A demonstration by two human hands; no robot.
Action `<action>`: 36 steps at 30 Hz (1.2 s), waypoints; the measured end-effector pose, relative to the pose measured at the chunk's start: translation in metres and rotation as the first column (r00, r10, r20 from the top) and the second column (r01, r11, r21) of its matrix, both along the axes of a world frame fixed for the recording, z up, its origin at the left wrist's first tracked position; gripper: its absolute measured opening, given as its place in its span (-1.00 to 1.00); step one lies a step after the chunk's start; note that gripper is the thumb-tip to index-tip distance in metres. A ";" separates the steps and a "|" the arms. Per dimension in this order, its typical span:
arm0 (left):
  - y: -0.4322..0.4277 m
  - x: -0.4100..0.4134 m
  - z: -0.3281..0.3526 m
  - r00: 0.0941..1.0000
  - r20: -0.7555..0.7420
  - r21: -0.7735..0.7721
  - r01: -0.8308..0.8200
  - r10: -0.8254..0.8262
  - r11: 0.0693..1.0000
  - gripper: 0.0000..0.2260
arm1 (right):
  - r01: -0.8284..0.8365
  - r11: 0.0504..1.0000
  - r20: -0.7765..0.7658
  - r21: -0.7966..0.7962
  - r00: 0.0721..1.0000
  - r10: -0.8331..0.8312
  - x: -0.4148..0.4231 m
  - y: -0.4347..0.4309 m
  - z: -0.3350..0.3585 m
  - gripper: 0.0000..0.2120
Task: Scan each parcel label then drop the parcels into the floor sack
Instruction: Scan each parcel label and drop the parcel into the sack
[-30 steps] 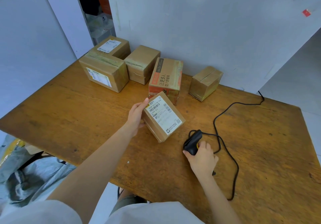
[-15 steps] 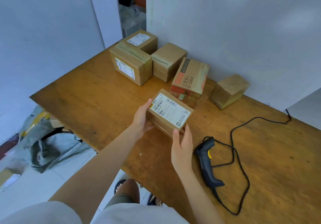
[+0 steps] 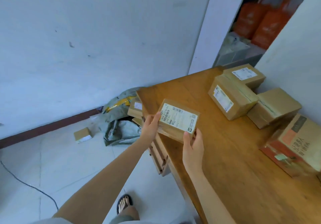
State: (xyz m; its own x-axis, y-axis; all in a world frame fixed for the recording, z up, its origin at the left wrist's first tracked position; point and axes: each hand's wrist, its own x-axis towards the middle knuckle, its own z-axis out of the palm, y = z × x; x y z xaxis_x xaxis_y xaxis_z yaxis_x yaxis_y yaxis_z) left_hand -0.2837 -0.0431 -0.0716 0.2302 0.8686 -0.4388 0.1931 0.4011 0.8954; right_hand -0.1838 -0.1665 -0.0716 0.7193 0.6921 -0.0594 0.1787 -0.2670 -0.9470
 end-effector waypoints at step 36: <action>0.529 -0.095 -0.052 0.924 -0.351 -0.028 0.151 -0.151 0.988 -0.66 | -0.075 0.929 0.108 -0.362 0.987 0.122 -0.041 0.496 -0.036 -0.57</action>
State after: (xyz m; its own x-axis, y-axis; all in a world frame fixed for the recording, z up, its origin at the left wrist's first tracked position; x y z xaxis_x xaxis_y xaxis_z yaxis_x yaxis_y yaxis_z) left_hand -0.3787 0.4862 -0.1235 0.1897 0.8356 -0.5156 0.5529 0.3431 0.7593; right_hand -0.2246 0.3292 -0.1073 0.6664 0.7101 -0.2273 0.3334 -0.5564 -0.7611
